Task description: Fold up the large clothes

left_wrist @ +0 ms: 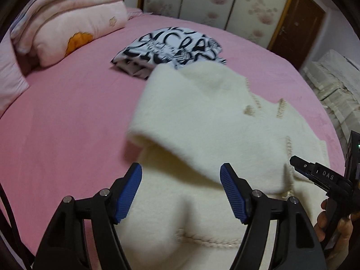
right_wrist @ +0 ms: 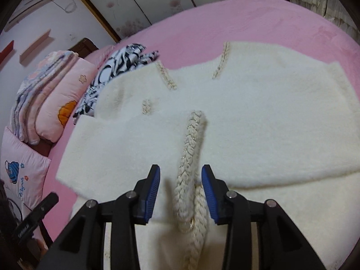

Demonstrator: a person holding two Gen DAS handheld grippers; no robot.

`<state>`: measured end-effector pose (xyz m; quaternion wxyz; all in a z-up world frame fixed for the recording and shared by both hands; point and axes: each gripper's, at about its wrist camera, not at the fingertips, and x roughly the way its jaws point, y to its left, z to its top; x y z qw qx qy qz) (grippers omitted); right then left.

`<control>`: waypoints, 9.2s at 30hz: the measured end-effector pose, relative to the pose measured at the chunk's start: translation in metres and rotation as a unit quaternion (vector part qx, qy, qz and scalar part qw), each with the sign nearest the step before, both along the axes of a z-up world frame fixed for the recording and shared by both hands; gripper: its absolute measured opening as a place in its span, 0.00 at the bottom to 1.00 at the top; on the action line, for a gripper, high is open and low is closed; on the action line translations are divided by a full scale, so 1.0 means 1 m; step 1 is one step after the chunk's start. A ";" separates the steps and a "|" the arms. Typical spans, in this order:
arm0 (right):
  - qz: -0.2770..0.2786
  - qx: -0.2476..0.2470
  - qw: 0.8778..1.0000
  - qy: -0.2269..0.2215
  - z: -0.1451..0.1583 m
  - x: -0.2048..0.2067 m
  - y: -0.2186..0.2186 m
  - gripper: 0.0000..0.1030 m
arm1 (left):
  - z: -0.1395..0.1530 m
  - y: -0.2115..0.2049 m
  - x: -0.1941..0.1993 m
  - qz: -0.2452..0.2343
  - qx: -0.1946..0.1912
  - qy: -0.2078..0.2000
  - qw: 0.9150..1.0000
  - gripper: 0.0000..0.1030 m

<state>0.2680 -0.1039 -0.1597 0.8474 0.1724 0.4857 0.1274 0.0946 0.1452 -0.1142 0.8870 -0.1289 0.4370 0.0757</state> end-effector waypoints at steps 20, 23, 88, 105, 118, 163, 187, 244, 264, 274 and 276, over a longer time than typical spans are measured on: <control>-0.035 -0.077 0.985 -0.151 0.099 0.001 -0.039 0.14 | -0.032 -0.004 0.013 0.011 -0.069 0.012 0.998 0.68; -0.065 -0.076 0.992 -0.072 0.052 0.005 -0.063 0.15 | -0.036 -0.008 0.016 0.003 -0.063 0.019 0.998 0.68; -0.119 -0.084 0.989 -0.039 -0.024 0.047 -0.081 0.00 | -0.077 -0.028 0.193 -0.063 0.034 0.029 0.997 0.50; -0.124 -0.057 0.991 -0.013 -0.009 0.028 -0.072 0.06 | -0.057 -0.024 0.167 -0.037 -0.016 0.049 0.998 0.53; -0.104 -0.049 0.992 -0.045 0.062 -0.088 -0.068 0.14 | 0.020 -0.042 0.041 -0.058 0.010 0.012 0.998 0.53; -0.042 -0.098 0.994 0.026 -0.001 -0.294 -0.162 0.47 | -0.068 0.052 -0.189 -0.097 -0.029 0.072 0.992 0.65; 0.052 0.018 0.992 0.110 -0.063 -0.312 -0.211 0.45 | -0.095 0.065 -0.191 -0.138 -0.099 0.083 0.982 0.71; -0.190 0.078 0.976 -0.070 0.080 0.023 -0.244 0.53 | 0.026 0.094 0.163 0.094 -0.218 -0.003 0.971 0.59; -0.106 -0.086 0.991 -0.011 -0.009 0.100 -0.238 0.49 | -0.016 0.009 0.226 -0.089 0.026 0.015 0.996 0.50; -0.142 -0.070 0.985 -0.066 0.017 0.061 -0.232 0.08 | -0.010 0.010 0.217 -0.017 -0.041 0.052 0.998 0.05; -0.164 -0.062 0.981 -0.081 0.032 0.049 -0.235 0.08 | -0.008 0.015 0.219 -0.004 -0.060 0.066 0.996 0.05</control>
